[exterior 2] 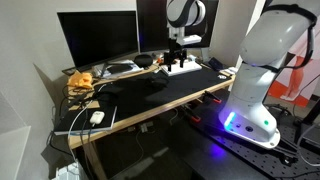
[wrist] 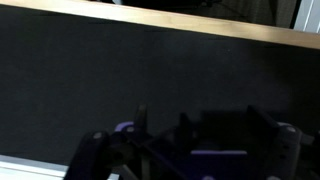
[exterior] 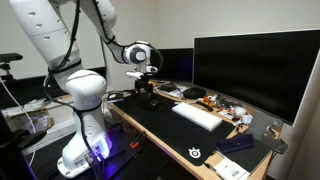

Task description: Move the mouse to the left on the desk

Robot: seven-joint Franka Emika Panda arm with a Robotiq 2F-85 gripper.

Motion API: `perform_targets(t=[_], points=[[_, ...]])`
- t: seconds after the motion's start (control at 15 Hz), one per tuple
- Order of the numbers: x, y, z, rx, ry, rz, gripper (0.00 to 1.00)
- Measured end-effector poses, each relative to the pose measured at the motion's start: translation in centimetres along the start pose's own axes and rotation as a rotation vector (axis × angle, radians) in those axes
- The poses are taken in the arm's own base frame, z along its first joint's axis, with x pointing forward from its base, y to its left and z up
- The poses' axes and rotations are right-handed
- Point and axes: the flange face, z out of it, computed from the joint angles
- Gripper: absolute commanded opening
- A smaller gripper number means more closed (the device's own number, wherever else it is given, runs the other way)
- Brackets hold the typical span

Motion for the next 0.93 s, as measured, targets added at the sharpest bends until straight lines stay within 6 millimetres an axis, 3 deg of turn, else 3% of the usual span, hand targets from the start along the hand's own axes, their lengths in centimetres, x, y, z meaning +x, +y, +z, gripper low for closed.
perform_targets(t=[0.13, 0.53, 0.93], points=[[-1.2, 0.4, -1.2, 0.002, 0.019, -0.009, 1.0], [-1.6, 1.7, -6.4, 0.02, 0.119, -0.068, 1.0], [-3.3, 3.7, -7.9, 0.074, 0.08, -0.165, 1.0]])
